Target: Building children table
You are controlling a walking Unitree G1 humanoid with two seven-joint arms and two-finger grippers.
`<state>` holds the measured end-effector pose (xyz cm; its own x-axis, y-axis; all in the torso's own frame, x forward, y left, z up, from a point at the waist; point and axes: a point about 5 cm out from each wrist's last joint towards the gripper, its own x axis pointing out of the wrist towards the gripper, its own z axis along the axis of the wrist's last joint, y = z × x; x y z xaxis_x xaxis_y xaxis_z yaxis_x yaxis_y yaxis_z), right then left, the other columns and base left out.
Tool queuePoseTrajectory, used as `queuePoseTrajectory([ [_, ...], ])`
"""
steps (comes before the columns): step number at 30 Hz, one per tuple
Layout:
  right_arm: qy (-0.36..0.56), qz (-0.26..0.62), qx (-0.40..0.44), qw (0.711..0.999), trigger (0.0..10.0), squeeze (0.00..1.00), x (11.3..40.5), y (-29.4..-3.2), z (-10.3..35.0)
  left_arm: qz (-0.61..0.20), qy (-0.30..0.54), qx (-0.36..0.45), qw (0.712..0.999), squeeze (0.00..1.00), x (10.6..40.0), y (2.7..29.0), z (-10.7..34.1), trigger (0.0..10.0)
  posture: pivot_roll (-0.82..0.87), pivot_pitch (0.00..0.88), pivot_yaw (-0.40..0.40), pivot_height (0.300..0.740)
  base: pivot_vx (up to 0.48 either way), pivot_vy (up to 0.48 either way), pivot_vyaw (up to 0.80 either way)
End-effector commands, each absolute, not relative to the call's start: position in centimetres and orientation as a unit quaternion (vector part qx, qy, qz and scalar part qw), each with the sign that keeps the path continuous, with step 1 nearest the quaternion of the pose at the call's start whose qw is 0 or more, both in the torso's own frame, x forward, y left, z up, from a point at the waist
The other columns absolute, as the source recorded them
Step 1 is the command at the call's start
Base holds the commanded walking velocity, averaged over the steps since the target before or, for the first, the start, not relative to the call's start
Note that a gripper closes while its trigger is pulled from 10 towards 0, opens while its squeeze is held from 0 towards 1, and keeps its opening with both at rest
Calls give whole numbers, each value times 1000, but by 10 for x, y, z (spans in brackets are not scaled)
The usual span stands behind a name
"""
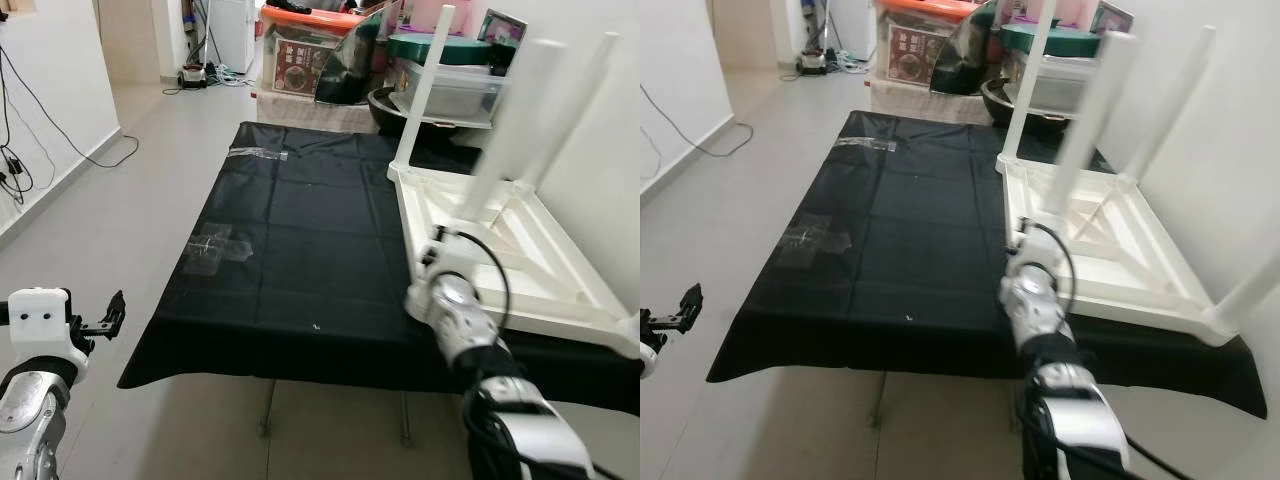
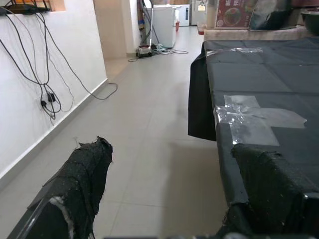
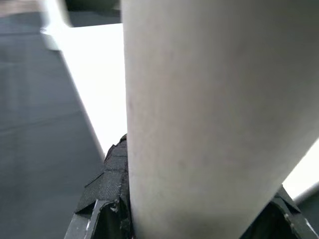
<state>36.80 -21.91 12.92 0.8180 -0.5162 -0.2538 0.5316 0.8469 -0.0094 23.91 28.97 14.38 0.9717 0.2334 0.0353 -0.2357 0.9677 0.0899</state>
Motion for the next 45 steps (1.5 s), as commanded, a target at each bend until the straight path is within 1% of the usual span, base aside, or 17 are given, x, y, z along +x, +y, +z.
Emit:
queuePoseTrajectory([
  [1,188,-313,-14,931,3137,0,354,-233,106,113,-9,44,993,0,241,289,143,10000,74,0,-102,740,0,0,0],
  [2,192,-316,-22,929,10000,0,355,-229,107,113,-9,44,993,0,242,289,143,10000,71,0,-99,740,0,0,0],
  [6,183,-292,-9,939,10000,0,359,-218,109,113,-9,44,993,0,242,289,143,10000,76,0,-102,740,0,0,0],
  [7,156,-268,18,951,10000,1000,366,-209,119,113,-8,45,993,0,243,288,143,10000,91,0,-111,740,0,0,0],
  [9,78,-215,44,972,10000,1000,383,-198,151,114,-8,44,992,0,243,288,142,10000,90,0,-113,740,0,0,0],
  [10,37,-196,47,979,10000,0,388,-196,169,114,-9,43,992,0,242,288,142,10000,90,0,-113,740,0,0,0],
  [14,-29,-148,62,987,10000,0,395,-194,196,115,-11,40,993,0,242,288,142,10000,82,0,-113,740,0,0,0],
  [22,-78,138,52,986,10000,0,402,-166,221,108,-12,38,993,0,246,286,143,10000,86,0,-109,740,0,0,0],
  [26,-16,392,20,920,10000,0,383,-115,184,108,-13,38,993,0,247,286,143,10000,103,0,-122,740,0,0,0],
  [31,-7,438,4,899,10000,0,375,-93,172,110,-13,39,993,0,247,286,143,10000,112,0,-128,740,0,0,0],
  [32,4,424,-4,906,0,0,375,-84,164,111,-13,40,993,0,246,286,142,10000,125,0,-135,740,0,0,0],
  [34,12,413,-9,911,0,0,376,-78,159,112,-13,40,993,0,246,286,142,10000,126,0,-134,740,0,0,0],
  [35,69,217,-22,973,0,0,389,-98,144,112,-12,41,993,0,245,286,142,10000,123,0,-133,740,0,0,0],
  [38,123,37,-1,992,0,0,394,-130,133,111,-12,40,993,0,244,286,142,10000,115,0,-128,740,0,0,0],
  [40,137,-9,12,990,0,0,393,-141,130,111,-12,40,993,0,244,286,142,10000,115,0,-128,740,0,0,0],
  [41,173,-155,42,972,0,0,383,-185,115,111,-13,39,993,0,244,286,143,10000,102,0,-124,740,0,0,0],
  [45,187,-240,38,952,0,0,373,-212,108,110,-13,38,993,0,243,287,143,10000,102,0,-124,740,0,0,0],
])
